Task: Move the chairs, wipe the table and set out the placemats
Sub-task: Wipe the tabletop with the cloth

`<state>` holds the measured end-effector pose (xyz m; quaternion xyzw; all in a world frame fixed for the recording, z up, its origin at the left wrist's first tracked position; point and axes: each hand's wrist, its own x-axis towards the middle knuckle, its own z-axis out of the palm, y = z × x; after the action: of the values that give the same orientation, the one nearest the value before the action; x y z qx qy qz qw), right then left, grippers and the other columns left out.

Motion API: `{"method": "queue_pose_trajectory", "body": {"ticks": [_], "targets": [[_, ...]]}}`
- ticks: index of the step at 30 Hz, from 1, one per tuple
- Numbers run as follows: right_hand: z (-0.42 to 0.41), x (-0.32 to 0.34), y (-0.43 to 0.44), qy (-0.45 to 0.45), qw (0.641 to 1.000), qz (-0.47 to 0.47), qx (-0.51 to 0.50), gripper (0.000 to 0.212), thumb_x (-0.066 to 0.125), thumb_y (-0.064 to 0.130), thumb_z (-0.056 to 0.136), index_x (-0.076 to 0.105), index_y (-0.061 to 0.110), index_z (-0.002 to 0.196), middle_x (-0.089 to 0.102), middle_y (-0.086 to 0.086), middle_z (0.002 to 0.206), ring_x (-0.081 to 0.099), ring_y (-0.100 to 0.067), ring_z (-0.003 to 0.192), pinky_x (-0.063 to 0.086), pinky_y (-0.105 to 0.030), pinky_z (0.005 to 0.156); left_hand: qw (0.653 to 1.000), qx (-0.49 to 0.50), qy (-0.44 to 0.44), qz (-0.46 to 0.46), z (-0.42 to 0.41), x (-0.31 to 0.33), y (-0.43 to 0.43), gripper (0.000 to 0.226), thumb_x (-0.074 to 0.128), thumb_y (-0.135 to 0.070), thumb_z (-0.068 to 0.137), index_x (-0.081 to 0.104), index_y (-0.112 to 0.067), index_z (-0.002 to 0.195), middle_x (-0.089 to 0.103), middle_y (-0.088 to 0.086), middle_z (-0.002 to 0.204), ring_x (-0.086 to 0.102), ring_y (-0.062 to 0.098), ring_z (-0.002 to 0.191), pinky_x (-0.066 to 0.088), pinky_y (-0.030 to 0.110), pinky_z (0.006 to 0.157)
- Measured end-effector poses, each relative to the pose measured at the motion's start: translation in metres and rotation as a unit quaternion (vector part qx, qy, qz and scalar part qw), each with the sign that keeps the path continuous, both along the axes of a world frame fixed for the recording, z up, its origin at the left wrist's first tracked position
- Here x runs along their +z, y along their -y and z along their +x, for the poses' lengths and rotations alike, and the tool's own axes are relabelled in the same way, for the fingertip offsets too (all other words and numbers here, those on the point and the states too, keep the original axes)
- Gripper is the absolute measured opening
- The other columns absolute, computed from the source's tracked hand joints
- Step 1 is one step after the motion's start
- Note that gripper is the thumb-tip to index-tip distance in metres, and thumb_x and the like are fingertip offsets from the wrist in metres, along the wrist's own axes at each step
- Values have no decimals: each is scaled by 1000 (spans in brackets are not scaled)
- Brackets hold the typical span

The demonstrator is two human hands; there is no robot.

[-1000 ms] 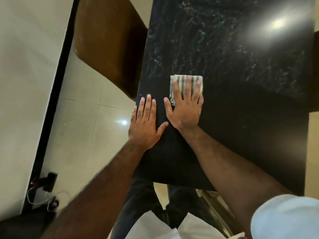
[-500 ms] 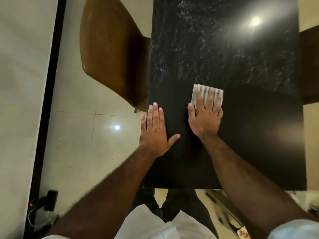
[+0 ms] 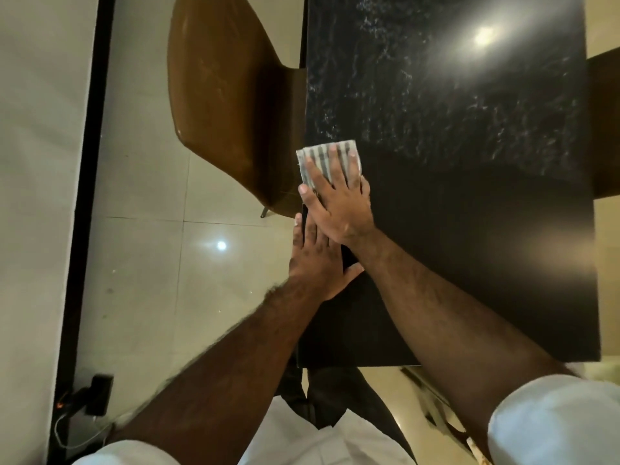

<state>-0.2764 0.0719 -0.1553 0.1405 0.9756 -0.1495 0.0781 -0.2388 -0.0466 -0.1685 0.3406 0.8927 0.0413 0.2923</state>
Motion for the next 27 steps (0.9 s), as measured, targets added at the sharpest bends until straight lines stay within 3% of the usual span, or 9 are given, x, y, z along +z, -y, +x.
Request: {"method": "queue_pose_trajectory", "body": {"ticks": [3, 6, 11, 16, 21, 27], "targets": [[15, 4, -19, 22, 999, -29, -6, 69, 13, 73, 108, 11, 51, 173, -5, 5, 185, -12, -29, 170, 17, -70, 130, 1000, -3, -8, -4, -2, 1, 1, 120, 22, -96, 92, -21, -16, 171, -29, 12, 179, -36, 33, 161, -15, 59, 132], [27, 8, -34, 35, 996, -25, -79, 71, 12, 74, 105, 7, 53, 172, -9, 6, 185, -16, -29, 170, 15, -69, 130, 1000, -8, -13, 1, -4, 4, 2, 124, 21, -96, 93, -27, -9, 168, -41, 14, 173, -40, 34, 159, -14, 60, 132], [12, 5, -25, 22, 988, -8, -153, 79, 17, 83, 100, 14, 51, 172, -2, -3, 185, -10, -37, 169, 21, -71, 128, 1000, -14, -10, -13, -3, 6, 1, 126, 19, -97, 92, -28, -8, 167, -42, 15, 172, -40, 34, 159, -14, 61, 132], [-10, -3, -11, -10, 998, -6, -60, 82, 22, 83, 101, 16, 46, 174, 3, -4, 185, -2, -40, 169, 23, -73, 127, 998, -29, -3, -56, -3, 7, -2, 122, 13, -97, 89, -18, -12, 172, -23, 16, 180, -32, 38, 161, -12, 63, 132], [11, -4, -32, -33, 999, -9, -17, 75, 24, 77, 105, 19, 47, 173, 5, 1, 185, -1, -34, 171, 28, -71, 125, 998, 5, 11, -64, -1, 12, -9, 130, 17, -103, 83, -30, -16, 167, -39, 13, 174, -40, 33, 158, -15, 60, 133], [50, -7, -80, -50, 995, 41, -79, 71, 25, 75, 107, 26, 47, 172, 10, 2, 185, 3, -31, 171, 31, -61, 124, 996, 30, -44, -71, 4, 11, -12, 137, 10, -107, 80, -33, -9, 165, -46, 14, 170, -34, 33, 162, -4, 59, 135]]}}
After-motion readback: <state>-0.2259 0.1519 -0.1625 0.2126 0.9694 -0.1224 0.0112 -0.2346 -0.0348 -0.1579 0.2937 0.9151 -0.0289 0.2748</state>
